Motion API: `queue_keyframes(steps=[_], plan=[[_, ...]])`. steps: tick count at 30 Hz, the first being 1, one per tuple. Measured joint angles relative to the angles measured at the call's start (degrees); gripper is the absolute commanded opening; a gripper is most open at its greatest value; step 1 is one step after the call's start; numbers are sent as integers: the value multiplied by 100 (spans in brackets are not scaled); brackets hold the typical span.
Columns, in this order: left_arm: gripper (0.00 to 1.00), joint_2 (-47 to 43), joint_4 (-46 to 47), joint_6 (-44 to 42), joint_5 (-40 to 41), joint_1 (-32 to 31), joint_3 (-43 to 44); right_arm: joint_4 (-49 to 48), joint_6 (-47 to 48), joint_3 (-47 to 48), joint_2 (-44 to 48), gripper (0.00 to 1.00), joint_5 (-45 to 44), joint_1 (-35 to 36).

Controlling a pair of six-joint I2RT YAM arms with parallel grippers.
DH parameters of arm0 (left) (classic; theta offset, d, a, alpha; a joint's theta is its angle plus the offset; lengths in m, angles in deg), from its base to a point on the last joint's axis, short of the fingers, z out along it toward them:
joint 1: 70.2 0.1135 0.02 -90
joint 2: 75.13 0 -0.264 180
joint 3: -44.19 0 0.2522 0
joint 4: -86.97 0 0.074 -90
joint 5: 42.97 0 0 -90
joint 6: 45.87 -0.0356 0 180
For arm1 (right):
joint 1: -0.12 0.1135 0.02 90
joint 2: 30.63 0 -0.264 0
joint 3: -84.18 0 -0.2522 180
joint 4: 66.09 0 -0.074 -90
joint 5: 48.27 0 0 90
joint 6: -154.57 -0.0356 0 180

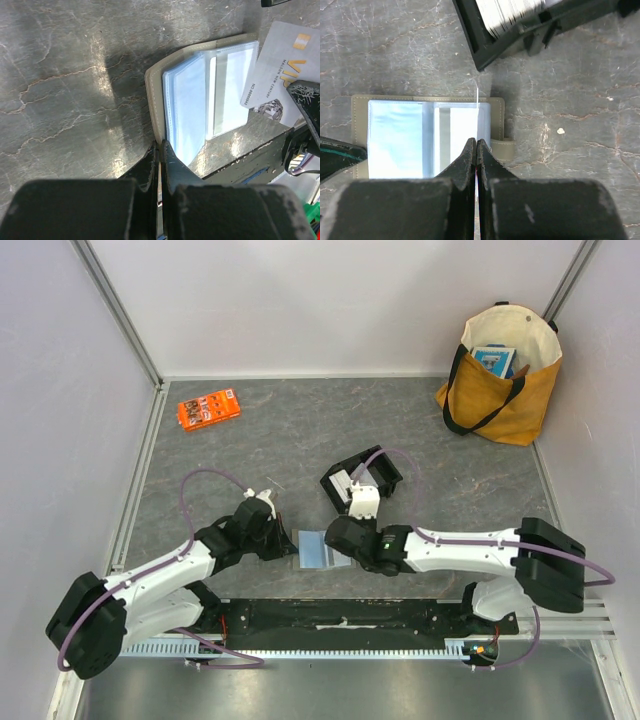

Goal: Put the credit cards into the card holder
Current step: Turn over the card slot in the card holder, then insert the credit card into the card holder.

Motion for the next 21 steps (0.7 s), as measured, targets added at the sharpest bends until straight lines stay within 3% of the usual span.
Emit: queue_keyframes(steps=[7,21], plan=[[2,44,26,0,33,2,-57,-1222,74,-881,754,0,1067,-275],[2,354,111,2,98,2,-92,-3182,-201,-1823,647,0,2476,-791]])
